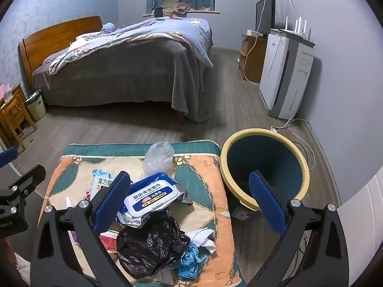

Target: Collect trash

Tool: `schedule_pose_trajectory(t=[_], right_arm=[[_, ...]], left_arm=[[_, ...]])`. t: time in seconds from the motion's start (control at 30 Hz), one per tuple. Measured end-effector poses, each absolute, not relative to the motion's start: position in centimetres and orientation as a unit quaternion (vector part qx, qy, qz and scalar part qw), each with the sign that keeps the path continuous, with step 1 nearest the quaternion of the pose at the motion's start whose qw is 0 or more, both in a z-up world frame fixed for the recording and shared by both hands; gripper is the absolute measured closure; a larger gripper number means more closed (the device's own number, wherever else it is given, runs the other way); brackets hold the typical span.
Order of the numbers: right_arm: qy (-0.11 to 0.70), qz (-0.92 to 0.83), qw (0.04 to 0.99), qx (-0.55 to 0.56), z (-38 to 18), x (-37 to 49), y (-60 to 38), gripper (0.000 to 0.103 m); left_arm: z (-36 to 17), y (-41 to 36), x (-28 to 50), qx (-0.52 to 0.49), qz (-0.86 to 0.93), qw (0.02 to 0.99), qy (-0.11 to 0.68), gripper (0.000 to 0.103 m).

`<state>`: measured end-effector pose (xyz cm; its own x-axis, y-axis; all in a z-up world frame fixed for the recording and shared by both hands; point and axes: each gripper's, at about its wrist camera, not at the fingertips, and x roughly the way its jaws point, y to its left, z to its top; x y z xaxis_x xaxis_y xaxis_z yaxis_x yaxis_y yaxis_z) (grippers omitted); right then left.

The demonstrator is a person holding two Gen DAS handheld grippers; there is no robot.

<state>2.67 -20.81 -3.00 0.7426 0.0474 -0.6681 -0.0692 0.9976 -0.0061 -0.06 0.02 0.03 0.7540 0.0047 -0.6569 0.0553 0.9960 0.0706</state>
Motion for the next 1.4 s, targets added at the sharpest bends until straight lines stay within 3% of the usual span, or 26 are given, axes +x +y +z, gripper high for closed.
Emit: schedule_pose_trajectory(t=[1.4], right_arm=[[0.359, 0.031, 0.933, -0.012, -2.8, 2.5, -21.1, 0.005]], left_arm=[[-1.4, 0.4, 0.1, 0.055, -0.004, 0.932, 0.358, 0.005]])
